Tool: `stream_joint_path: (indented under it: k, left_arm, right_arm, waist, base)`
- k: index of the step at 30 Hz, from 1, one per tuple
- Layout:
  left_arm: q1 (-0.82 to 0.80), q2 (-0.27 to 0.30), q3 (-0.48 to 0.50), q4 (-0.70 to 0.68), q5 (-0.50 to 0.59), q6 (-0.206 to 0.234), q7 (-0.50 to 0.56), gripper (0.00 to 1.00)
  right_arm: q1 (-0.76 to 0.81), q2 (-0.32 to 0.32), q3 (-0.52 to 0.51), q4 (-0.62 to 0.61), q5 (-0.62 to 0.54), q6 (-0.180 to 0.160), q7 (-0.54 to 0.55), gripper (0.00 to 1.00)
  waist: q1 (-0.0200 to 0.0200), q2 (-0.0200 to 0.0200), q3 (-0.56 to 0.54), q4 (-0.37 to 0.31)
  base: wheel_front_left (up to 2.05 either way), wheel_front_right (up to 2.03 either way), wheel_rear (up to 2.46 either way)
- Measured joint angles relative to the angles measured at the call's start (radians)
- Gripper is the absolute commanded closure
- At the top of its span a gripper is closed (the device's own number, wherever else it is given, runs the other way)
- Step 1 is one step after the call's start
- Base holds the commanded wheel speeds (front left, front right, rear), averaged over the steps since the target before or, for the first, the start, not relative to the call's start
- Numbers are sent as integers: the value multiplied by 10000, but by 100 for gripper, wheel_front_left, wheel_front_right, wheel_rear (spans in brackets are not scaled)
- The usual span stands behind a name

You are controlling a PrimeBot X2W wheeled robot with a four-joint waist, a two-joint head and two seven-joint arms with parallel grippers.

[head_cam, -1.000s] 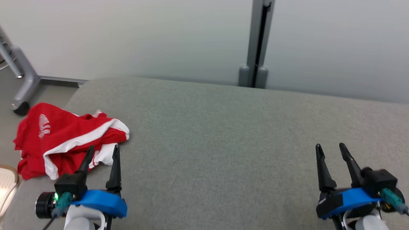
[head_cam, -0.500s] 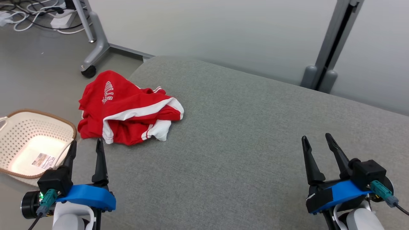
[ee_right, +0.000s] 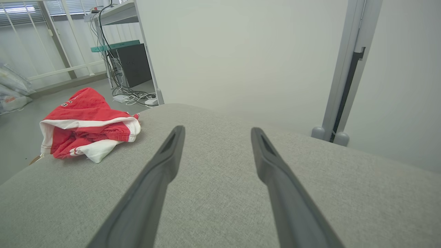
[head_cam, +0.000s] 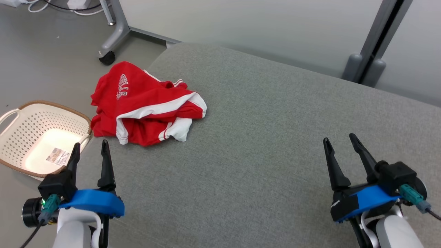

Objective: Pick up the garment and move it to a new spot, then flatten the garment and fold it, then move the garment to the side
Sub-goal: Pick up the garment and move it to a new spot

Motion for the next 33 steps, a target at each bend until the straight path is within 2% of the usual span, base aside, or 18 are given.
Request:
stream_joint_path:
  k: [4, 8, 15, 24, 25, 27, 33]
  left_arm:
    - [-805, -65, -94, 700, -188, -6, -2, 0]
    - [-2138, -38, -261, 2245, -481, -23, -2, 0]
    - [-4479, 449, -765, 5010, -1179, -61, 2, 0]
    - [-6069, 1160, -1216, 6924, -1661, -61, 54, 0]
    - [-6180, 1179, -1287, 7110, -1766, -61, 188, 31]
    - [-6357, 1206, -1509, 7405, -1885, -61, 468, 100]
    - [-6641, 1492, -1822, 7728, -2422, -61, 744, 100]
  right_arm:
    - [-381, -255, 73, -454, -123, 0, 385, 0]
    - [-892, -581, 173, -1032, -267, 0, 819, 0]
    - [-1304, -1070, 207, -1728, -336, 0, 1392, 0]
    - [-1426, -1166, 171, -2094, -353, 0, 1574, 0]
    - [-1436, -1174, 173, -2102, -353, 0, 1578, 0]
    - [-1458, -1177, 167, -2102, -353, 0, 1582, 0]
    - [-1537, -1168, 90, -2098, -353, 0, 1547, 0]
  waist:
    - [0, 0, 703, -283]
    - [4, 0, 1650, -619]
    - [4, 2, 3022, -970]
    - [2, 2, 3739, -1161]
    - [2, 2, 3773, -1170]
    - [1, 2, 3806, -1176]
    - [1, 3, 3713, -1186]
  base:
    - [0, 0, 0]
    - [0, 0, 0]
    - [0, 0, 0]
    - [0, 0, 0]
    - [0, 0, 0]
    - [0, 0, 0]
    - [0, 0, 0]
